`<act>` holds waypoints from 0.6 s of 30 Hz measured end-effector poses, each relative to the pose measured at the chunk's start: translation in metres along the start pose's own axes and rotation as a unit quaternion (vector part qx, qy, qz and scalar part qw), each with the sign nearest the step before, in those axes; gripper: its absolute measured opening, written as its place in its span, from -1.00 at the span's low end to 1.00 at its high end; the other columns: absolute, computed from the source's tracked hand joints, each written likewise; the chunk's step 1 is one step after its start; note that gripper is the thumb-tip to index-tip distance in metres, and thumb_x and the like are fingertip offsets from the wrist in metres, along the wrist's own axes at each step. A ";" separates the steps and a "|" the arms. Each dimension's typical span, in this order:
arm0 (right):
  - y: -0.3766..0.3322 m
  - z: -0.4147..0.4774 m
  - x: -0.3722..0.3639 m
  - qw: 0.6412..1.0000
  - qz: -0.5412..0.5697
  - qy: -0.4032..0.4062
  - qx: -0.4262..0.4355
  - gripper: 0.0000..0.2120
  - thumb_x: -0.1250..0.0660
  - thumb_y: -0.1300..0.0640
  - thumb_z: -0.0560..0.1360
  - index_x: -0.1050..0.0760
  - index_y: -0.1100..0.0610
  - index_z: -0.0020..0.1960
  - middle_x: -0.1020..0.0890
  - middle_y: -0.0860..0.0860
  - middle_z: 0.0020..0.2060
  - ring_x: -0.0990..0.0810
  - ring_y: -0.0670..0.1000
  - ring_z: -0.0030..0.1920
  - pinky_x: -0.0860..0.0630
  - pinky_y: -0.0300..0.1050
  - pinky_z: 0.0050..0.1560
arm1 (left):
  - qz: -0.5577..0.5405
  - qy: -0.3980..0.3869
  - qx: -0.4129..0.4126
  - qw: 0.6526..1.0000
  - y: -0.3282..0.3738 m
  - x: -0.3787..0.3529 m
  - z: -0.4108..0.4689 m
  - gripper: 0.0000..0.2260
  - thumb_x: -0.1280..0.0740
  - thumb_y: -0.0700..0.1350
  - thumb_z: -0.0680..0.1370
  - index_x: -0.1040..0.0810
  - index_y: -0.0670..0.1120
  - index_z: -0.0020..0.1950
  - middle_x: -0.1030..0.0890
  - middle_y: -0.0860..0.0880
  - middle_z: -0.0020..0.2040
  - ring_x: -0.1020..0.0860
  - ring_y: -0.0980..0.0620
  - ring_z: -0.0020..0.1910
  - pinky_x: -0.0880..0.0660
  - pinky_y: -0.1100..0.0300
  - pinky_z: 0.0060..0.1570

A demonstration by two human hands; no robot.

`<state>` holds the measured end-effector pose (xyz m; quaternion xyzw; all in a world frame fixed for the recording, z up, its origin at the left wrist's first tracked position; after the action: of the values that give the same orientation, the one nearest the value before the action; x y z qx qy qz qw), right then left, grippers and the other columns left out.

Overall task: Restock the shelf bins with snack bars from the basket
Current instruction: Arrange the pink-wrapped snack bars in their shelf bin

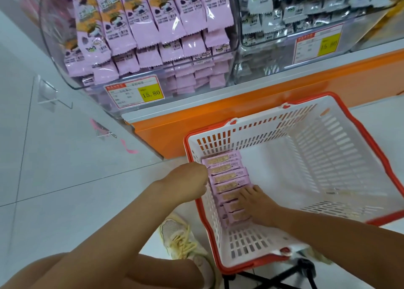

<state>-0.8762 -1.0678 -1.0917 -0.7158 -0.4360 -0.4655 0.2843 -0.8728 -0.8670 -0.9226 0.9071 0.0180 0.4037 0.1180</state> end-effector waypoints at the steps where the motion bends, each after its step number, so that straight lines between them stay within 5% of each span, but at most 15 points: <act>1: 0.004 -0.002 0.007 0.999 0.032 -0.019 -0.016 -0.35 -0.54 -0.10 0.03 -0.57 0.14 0.06 -0.55 0.05 -0.05 -0.49 0.09 -0.04 -0.52 0.02 -0.10 | 0.002 0.003 0.001 1.000 0.000 0.001 -0.001 -0.94 -0.27 -0.17 0.54 -0.50 -0.13 -0.09 -0.54 -0.11 -0.07 -0.57 -0.09 0.00 -0.50 0.10 0.00; 4: 0.016 -0.008 0.026 0.965 0.228 -0.087 -0.092 -0.38 -0.43 -0.13 0.33 -0.35 0.11 0.29 -0.43 0.04 0.15 -0.46 0.07 0.14 -0.39 -0.01 0.18 | -0.004 0.004 0.012 1.000 0.002 0.009 -0.008 -0.85 -0.29 -0.11 0.55 -0.55 -0.17 0.01 -0.58 -0.14 0.01 -0.56 -0.11 0.07 -0.51 0.07 0.05; 6: 0.020 -0.017 0.049 0.873 0.448 -0.119 -0.151 -0.56 -0.42 -0.09 0.39 -0.41 0.09 0.15 -0.49 0.02 0.00 -0.49 0.01 -0.02 -0.43 -0.12 0.06 | -0.017 0.012 0.014 1.000 0.003 0.018 -0.015 -0.86 -0.30 -0.09 0.56 -0.52 -0.15 0.02 -0.55 -0.11 0.03 -0.54 -0.09 0.11 -0.49 0.09 0.07; 8: 0.020 -0.025 0.071 0.718 0.668 -0.130 -0.144 -0.67 -0.39 0.00 0.41 -0.49 0.24 0.00 -0.49 0.14 -0.16 -0.46 0.04 -0.16 -0.43 -0.17 -0.05 | -0.050 0.026 0.020 0.998 0.002 0.027 -0.022 -0.71 -0.32 -0.04 0.56 -0.52 -0.16 0.22 -0.54 -0.09 0.20 -0.51 -0.05 0.17 -0.46 0.13 0.14; 11: 0.012 -0.042 0.111 0.360 0.921 -0.133 -0.060 -0.48 -0.30 0.11 0.49 -0.36 0.35 0.38 -0.45 0.31 0.11 -0.46 0.22 0.08 -0.49 0.07 0.13 | -0.139 0.051 0.022 0.989 0.004 0.043 -0.035 -0.46 -0.33 0.13 0.52 -0.35 -0.10 0.42 -0.45 -0.05 0.36 -0.46 0.01 0.25 -0.39 0.27 0.14; 13: 0.005 -0.053 0.145 0.220 0.967 -0.125 0.015 -0.51 -0.22 0.13 0.56 -0.33 0.33 0.42 -0.47 0.32 0.25 -0.50 0.27 0.21 -0.43 0.14 0.24 | -0.206 0.071 0.006 0.976 0.012 0.057 -0.045 -0.38 -0.33 0.21 0.47 -0.33 -0.05 0.44 -0.46 -0.01 0.35 -0.49 0.05 0.19 -0.39 0.28 0.10; 15: -0.003 -0.059 0.175 0.194 0.975 -0.087 0.064 -0.51 -0.20 0.10 0.59 -0.31 0.35 0.42 -0.49 0.31 0.28 -0.51 0.26 0.23 -0.38 0.11 0.30 | -0.307 0.085 -0.041 0.947 0.025 0.069 -0.055 -0.48 -0.35 0.21 0.45 -0.47 -0.02 0.33 -0.55 0.01 0.25 -0.58 0.09 0.05 -0.49 0.23 0.03; 18: -0.010 -0.063 0.209 0.204 0.974 -0.034 0.095 -0.48 -0.28 0.13 0.55 -0.30 0.39 0.41 -0.48 0.36 0.25 -0.52 0.30 0.19 -0.40 0.14 0.27 | -0.454 0.102 -0.104 0.879 0.044 0.086 -0.072 -0.82 -0.37 0.08 0.48 -0.61 0.02 -0.02 -0.68 0.01 -0.06 -0.62 0.02 -0.22 -0.52 0.27 -0.30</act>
<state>-0.8722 -1.0394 -0.8747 -0.5596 0.5542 0.2471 0.5645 -0.8713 -0.8847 -0.8033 0.7358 0.3982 0.3952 0.3794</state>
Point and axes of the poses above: each hand's wrist, its own z-axis towards the middle knuckle, its own x-axis out of the back of the hand, y = z × x, the point moved 4 cm from there along z, towards the middle knuckle
